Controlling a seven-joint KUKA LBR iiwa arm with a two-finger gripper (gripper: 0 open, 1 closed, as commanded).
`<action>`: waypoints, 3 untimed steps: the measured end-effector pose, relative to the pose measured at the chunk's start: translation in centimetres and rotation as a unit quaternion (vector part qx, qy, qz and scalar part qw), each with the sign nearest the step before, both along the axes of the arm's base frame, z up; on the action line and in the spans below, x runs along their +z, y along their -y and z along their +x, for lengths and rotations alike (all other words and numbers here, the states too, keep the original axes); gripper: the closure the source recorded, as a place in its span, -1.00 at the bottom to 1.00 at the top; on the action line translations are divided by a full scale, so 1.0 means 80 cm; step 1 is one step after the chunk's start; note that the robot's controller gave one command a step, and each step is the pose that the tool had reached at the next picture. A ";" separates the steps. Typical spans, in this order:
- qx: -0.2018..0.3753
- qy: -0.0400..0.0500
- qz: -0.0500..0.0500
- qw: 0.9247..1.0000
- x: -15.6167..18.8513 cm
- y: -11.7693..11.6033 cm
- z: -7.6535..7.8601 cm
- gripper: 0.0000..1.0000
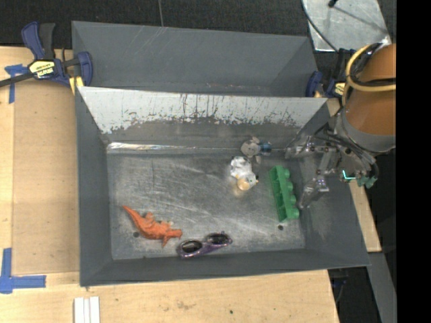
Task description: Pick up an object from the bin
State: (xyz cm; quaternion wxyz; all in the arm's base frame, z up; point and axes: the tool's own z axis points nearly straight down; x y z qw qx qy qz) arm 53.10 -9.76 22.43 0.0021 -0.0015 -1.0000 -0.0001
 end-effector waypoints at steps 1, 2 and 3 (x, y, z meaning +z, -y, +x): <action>0.001 0.004 -0.001 1.000 0.005 0.000 0.002 -1.00; -0.002 0.008 -0.002 1.000 -0.047 0.003 0.001 -1.00; 0.010 0.002 0.000 1.000 -0.125 0.004 -0.001 -1.00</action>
Offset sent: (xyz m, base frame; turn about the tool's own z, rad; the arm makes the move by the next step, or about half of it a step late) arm -0.0097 -0.0091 -0.1543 0.0190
